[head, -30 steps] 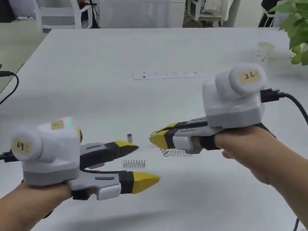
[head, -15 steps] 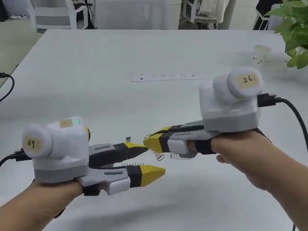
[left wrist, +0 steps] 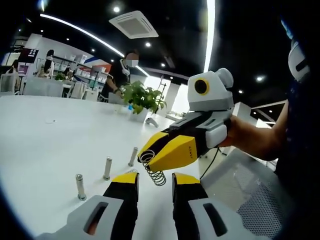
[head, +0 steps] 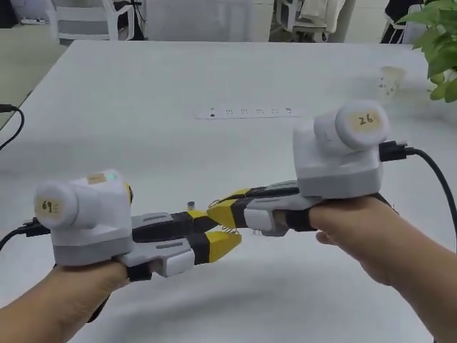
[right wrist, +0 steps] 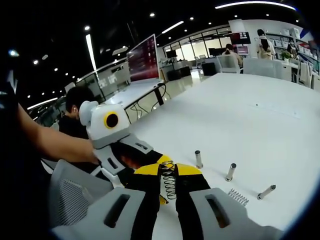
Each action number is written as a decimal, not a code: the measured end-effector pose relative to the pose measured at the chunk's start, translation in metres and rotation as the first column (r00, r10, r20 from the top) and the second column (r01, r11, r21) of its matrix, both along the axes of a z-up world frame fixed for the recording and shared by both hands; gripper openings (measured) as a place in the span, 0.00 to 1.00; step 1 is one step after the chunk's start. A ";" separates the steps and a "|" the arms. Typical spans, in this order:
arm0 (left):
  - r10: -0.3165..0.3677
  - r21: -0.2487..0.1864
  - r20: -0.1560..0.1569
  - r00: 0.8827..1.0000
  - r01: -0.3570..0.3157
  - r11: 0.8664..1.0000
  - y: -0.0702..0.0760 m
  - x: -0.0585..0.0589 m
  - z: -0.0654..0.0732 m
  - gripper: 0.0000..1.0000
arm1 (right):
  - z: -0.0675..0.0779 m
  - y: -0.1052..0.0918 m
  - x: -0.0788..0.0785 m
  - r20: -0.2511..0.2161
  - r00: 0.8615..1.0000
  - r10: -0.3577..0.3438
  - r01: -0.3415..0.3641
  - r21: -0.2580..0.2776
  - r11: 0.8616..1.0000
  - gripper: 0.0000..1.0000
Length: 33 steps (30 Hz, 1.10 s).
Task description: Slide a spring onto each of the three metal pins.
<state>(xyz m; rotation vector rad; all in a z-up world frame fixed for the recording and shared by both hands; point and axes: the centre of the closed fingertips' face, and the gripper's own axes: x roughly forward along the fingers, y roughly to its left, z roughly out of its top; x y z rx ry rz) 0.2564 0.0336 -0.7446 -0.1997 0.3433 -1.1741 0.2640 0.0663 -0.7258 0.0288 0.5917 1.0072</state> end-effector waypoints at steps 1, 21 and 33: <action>0.002 0.003 0.004 1.000 -0.003 1.000 0.000 0.000 0.000 0.18 | 0.000 0.000 0.000 0.000 1.000 0.000 0.000 0.002 1.000 0.08; -0.017 0.043 0.077 0.997 0.013 0.999 -0.001 -0.003 0.000 0.04 | 0.002 0.000 -0.001 -0.015 1.000 0.010 -0.009 0.014 1.000 0.08; -0.080 0.146 0.166 0.983 0.056 0.988 -0.001 -0.012 -0.003 0.03 | -0.001 -0.008 -0.008 -0.035 0.998 0.050 -0.051 -0.023 0.998 0.08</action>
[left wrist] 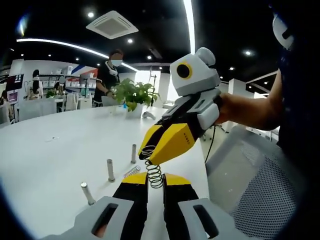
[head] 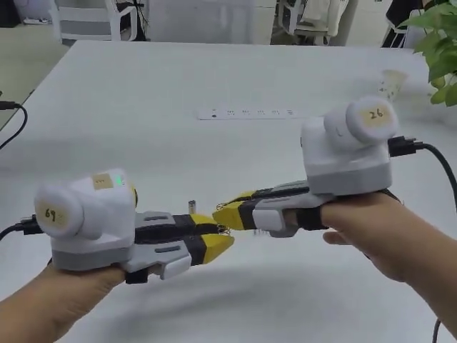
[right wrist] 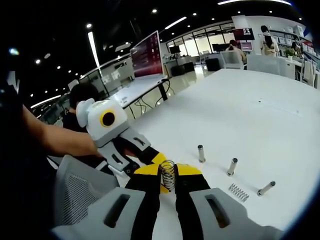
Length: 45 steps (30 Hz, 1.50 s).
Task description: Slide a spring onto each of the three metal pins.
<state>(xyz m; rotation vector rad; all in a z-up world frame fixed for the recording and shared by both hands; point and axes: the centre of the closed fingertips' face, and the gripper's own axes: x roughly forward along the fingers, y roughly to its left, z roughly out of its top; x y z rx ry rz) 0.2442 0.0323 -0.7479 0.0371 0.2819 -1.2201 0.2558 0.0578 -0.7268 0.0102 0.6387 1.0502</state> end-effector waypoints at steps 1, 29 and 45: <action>-0.003 0.004 0.004 1.000 0.003 1.000 0.000 -0.001 0.000 0.03 | 0.000 0.000 -0.001 -0.003 1.000 0.003 -0.003 -0.002 1.000 0.08; -0.180 0.262 0.147 0.973 0.137 0.955 -0.010 -0.022 -0.015 0.02 | -0.016 -0.013 -0.032 -0.072 0.973 0.218 -0.228 -0.228 0.946 0.08; -0.254 0.338 0.163 0.954 0.187 0.922 -0.018 -0.034 -0.019 0.02 | -0.031 -0.015 -0.046 -0.133 0.930 0.343 -0.367 -0.406 0.837 0.09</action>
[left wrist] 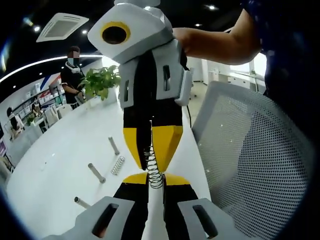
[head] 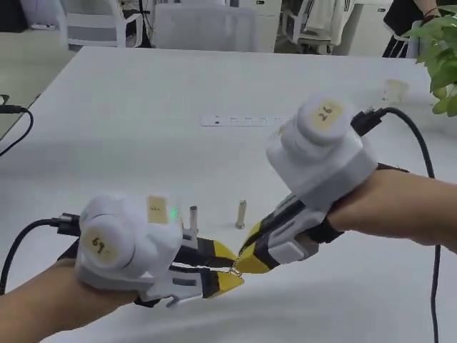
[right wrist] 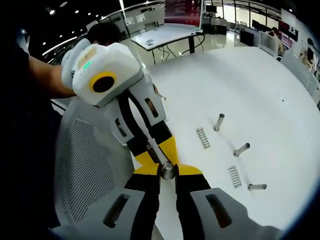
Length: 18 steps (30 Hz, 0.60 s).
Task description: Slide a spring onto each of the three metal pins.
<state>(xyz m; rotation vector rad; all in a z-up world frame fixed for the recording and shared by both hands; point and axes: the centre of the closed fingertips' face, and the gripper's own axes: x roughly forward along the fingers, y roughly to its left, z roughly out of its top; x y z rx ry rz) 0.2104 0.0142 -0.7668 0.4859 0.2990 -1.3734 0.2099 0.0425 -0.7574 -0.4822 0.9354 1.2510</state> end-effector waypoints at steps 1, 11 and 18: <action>-0.002 0.005 0.001 1.000 0.002 1.000 0.000 0.000 0.000 0.02 | -0.001 0.000 0.000 0.006 1.000 0.008 -0.008 -0.011 1.000 0.09; 0.008 0.019 -0.003 1.000 -0.008 1.000 0.002 0.001 -0.004 0.02 | -0.007 -0.003 0.000 0.009 0.999 0.049 -0.048 -0.088 0.995 0.09; 0.041 -0.027 -0.019 0.999 -0.041 0.999 0.002 0.005 -0.002 0.02 | -0.006 -0.003 0.005 0.007 1.000 0.028 -0.028 -0.092 0.995 0.08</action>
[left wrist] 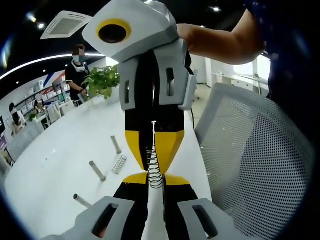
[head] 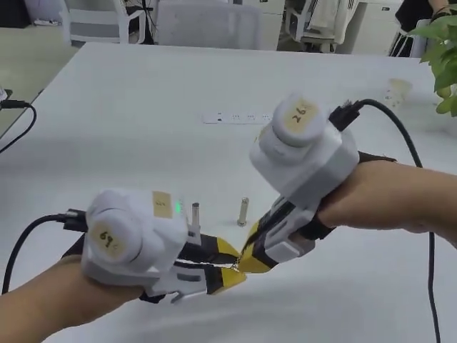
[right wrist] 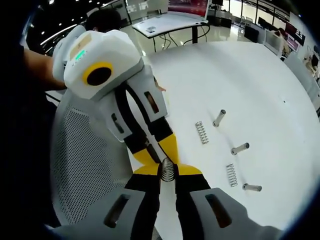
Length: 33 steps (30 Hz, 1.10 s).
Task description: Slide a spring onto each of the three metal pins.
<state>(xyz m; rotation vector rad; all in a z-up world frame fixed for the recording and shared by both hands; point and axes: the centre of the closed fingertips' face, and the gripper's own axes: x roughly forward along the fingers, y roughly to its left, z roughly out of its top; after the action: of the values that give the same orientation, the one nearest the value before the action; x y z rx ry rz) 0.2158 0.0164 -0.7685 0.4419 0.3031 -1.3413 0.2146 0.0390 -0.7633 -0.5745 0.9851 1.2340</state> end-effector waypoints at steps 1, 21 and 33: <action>0.002 -0.007 -0.004 1.000 -0.002 1.000 0.000 0.000 0.000 0.02 | 0.001 0.000 0.001 0.000 1.000 -0.001 0.001 -0.002 1.000 0.08; 0.030 -0.076 -0.046 0.998 -0.033 0.997 -0.004 0.003 0.000 0.02 | -0.001 -0.002 0.002 -0.007 1.000 0.019 -0.019 -0.064 0.998 0.08; 0.059 -0.099 -0.102 0.993 -0.069 0.993 0.001 0.007 0.000 0.15 | 0.000 -0.005 0.004 0.004 1.000 0.022 -0.021 -0.077 0.997 0.08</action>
<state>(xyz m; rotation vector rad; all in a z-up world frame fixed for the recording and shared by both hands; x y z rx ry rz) 0.2232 0.0174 -0.7682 0.2786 0.3261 -1.3114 0.2188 0.0343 -0.7630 -0.6489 1.0283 1.2174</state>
